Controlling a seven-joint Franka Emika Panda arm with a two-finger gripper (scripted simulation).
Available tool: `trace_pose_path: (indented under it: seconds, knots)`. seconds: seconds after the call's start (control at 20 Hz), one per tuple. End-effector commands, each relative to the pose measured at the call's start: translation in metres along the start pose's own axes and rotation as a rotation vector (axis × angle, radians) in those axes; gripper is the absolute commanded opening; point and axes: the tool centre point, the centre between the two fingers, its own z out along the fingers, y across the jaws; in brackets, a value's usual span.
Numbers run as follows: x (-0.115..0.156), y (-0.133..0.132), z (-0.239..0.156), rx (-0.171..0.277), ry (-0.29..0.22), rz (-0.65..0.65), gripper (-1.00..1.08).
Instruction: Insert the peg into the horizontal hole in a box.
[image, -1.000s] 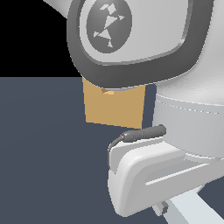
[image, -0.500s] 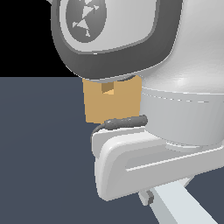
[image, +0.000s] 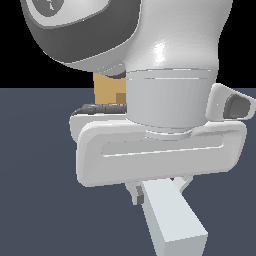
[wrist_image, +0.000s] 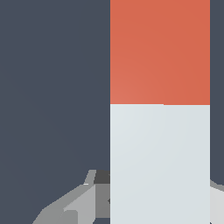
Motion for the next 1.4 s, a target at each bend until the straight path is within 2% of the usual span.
trace_pose_path:
  seconds: [0.0,0.75,1.35]
  knots:
    - [0.008,-0.009,-0.01,-0.005,-0.001,0.037,-1.0]
    - [0.08,-0.069,-0.066,-0.005,0.0,0.303,-1.0]
    - [0.121,-0.089,-0.095,-0.005,-0.001,0.434,-1.0]
